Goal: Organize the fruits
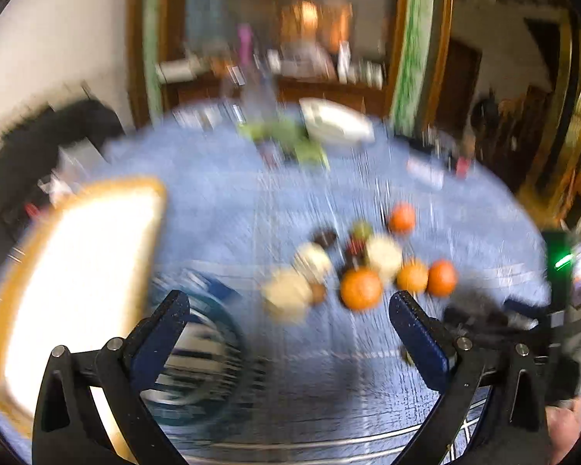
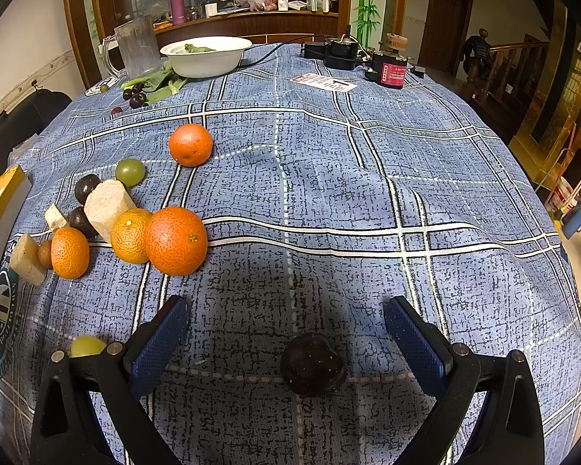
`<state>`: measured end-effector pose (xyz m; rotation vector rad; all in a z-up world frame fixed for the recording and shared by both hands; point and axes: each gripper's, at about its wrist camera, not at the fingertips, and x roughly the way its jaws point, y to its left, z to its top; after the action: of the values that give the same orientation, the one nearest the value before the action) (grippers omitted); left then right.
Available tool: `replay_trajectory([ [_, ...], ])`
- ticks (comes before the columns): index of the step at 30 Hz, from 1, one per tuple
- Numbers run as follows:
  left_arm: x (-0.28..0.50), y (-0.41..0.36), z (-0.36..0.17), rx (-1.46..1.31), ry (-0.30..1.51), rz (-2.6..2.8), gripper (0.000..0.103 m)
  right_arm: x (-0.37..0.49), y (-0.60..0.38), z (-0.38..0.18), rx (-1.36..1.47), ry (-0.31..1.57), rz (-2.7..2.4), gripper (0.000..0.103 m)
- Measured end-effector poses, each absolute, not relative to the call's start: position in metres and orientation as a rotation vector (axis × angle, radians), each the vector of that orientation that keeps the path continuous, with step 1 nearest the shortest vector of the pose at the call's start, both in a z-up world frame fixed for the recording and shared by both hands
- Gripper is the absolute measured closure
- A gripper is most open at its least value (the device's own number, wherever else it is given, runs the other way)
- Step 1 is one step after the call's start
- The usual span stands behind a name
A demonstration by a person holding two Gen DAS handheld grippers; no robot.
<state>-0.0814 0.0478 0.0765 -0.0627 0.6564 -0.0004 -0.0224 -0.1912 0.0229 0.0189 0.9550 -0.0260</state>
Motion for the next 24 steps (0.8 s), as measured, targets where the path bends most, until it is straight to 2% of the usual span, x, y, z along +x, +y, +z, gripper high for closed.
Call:
replay_trajectory([
  [4, -0.118, 0.086, 0.122, -0.082, 0.495, 0.039, 0.000, -0.023, -0.191, 0.023, 0.018, 0.955, -0.026, 0.001],
  [7, -0.123, 0.118, 0.134, -0.095, 0.484, 0.097, 0.000, -0.023, -0.190, 0.024, 0.017, 0.958, -0.025, 0.001],
  [17, -0.129, 0.172, 0.103, -0.236, 0.583, 0.075, 0.000, -0.011, -0.193, 0.017, 0.016, 1.032, -0.046, 0.001],
  [24, -0.122, 0.162, 0.098, -0.160, 0.612, 0.109, 0.000, -0.057, -0.181, 0.066, 0.090, 0.851, 0.062, 0.001],
])
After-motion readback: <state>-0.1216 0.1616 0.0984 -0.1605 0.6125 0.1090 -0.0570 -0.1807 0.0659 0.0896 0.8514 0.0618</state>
